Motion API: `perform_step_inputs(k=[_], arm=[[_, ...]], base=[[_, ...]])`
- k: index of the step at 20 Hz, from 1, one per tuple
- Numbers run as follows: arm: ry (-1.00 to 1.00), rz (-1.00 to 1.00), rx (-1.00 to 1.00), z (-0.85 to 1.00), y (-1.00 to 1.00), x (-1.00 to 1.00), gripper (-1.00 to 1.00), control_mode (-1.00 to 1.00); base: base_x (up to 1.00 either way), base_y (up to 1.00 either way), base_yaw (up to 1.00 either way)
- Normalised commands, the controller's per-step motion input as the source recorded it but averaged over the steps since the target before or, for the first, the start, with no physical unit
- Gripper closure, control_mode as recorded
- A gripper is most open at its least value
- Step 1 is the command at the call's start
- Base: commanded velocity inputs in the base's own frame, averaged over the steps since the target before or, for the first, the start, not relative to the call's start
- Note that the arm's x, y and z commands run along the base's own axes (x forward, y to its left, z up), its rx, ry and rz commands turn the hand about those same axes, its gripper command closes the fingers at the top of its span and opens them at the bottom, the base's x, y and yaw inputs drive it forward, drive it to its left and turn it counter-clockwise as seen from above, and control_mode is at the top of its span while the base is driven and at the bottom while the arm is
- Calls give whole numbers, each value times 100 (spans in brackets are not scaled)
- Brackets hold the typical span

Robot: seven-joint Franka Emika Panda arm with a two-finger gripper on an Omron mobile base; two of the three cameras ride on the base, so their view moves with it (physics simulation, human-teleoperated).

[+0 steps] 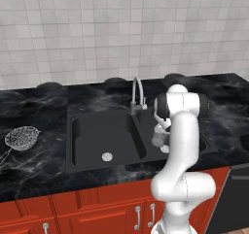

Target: Place the strainer in the left basin and the glass cup in the right basin of the sink.

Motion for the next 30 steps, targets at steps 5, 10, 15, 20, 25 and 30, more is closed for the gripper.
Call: perform_step_inputs(k=[5,10,15,20,25,30], arm=[[1,0,-2,-39,0,31,100,-100],[1,0,-3,-21,0,21,-100,-100],[-5,2,0,27,7,-43,-100,-100],[-10,3,0,53,19,-58,-100,-100],[-10,3,0,52,13,-54,-100,-100],[-7,3,0,36,4,-52,-100,-100]], base=[[0,0,0],[0,0,0],[0,0,0],[0,0,0],[0,0,0],[0,0,0]])
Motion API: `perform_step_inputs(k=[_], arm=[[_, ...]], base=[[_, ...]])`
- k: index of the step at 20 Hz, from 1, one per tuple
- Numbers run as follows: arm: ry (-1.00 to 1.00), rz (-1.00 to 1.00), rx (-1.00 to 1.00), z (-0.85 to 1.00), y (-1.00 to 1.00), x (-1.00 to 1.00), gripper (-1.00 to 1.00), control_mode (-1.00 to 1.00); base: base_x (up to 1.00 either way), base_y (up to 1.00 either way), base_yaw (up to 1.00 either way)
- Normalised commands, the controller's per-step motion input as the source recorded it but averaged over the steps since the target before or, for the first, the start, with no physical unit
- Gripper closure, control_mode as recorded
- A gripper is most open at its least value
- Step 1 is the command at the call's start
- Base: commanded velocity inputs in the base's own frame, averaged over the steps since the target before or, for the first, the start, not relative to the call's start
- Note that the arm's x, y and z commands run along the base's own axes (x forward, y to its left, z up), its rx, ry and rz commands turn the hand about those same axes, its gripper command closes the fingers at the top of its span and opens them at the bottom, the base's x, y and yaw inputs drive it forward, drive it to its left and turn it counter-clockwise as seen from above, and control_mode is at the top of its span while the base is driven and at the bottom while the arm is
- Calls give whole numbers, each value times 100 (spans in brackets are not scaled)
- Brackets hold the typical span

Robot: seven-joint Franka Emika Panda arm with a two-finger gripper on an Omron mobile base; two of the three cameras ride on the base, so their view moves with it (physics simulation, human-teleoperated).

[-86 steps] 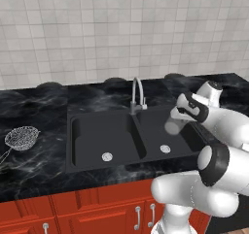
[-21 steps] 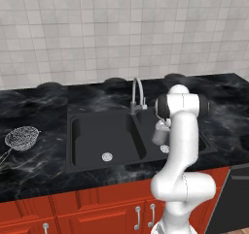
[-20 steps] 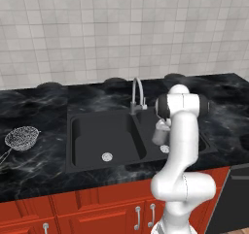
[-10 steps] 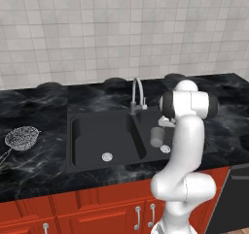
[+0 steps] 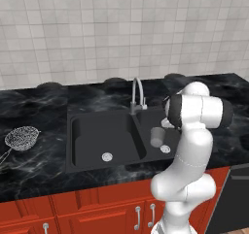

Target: Place the strainer in the left basin and the glass cup in the right basin of the sink.

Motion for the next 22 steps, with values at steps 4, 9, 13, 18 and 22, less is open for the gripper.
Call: perform_step_inputs(k=[4,9,13,18,22], arm=[[-5,2,0,48,0,-45,-100,-100],[0,0,0,65,0,-3,-100,-100],[5,0,0,62,10,0,-100,-100],[12,0,0,48,24,0,-100,-100],[9,1,0,26,44,-9,-100,-100]], base=[[0,0,0],[0,0,0],[0,0,0],[0,0,0],[0,0,0]])
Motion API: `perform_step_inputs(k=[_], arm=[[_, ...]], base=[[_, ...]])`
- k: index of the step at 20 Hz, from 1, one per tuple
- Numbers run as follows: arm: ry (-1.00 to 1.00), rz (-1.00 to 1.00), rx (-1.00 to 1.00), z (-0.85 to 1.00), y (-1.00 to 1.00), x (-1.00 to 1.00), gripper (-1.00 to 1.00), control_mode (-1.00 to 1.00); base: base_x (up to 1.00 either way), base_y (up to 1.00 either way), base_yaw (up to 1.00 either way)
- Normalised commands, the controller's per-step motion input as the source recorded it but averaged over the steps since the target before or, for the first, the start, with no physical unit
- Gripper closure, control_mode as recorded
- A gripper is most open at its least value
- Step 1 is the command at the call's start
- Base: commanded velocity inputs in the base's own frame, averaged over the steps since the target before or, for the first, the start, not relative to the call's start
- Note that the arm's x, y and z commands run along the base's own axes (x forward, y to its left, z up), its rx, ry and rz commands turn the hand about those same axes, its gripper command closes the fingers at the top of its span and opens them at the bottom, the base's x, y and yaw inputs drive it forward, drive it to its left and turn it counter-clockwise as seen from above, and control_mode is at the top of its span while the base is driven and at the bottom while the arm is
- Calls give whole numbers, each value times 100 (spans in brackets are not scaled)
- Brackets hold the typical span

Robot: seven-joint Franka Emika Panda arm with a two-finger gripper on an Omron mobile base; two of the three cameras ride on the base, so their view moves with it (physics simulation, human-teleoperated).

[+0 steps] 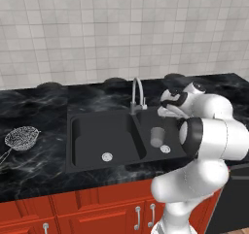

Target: Place the strainer in the left basin and the glass cup in the right basin of the sink.

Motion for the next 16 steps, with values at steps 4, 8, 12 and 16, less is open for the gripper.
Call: perform_step_inputs(k=[4,8,12,16], arm=[[1,3,0,8,49,-30,-100,-100],[2,5,0,2,46,-32,-100,-100],[0,9,0,1,41,-42,-100,-100],[2,9,0,6,41,-15,-100,-100]], base=[[0,0,0],[0,0,0],[0,0,0],[0,0,0]])
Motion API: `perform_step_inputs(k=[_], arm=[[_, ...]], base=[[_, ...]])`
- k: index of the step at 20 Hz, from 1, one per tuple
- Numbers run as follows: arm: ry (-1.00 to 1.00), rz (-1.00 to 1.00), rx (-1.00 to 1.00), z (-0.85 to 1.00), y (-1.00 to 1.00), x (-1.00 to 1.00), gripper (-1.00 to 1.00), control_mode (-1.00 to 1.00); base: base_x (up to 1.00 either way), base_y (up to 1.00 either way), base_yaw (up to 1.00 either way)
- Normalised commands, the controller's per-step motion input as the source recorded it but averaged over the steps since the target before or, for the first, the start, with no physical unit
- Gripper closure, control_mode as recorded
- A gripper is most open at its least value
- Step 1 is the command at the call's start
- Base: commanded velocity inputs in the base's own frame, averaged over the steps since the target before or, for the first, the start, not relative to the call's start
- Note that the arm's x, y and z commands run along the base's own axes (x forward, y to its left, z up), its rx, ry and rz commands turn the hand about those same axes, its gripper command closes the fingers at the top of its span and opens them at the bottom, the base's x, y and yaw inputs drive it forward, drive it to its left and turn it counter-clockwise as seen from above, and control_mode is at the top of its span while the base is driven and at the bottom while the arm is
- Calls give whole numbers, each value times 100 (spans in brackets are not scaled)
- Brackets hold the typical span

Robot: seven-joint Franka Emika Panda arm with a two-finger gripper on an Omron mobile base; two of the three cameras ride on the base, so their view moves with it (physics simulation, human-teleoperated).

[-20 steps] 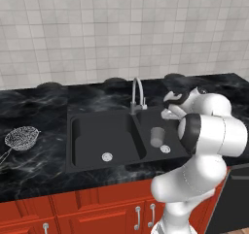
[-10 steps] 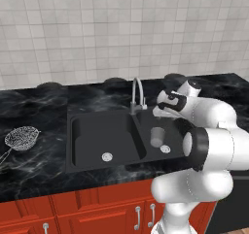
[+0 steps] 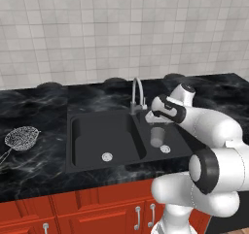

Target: Place the strainer in the left basin and the glass cup in the right basin of the sink.

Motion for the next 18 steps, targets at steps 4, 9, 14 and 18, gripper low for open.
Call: perform_step_inputs(k=[4,9,14,18], arm=[[6,7,0,4,45,-2,-100,-100],[9,2,-3,2,32,0,-100,-100],[4,-1,-6,0,17,0,-100,-100],[0,-1,-4,0,11,0,-100,-100]], base=[[0,0,0],[0,0,0],[0,0,0],[0,0,0]])
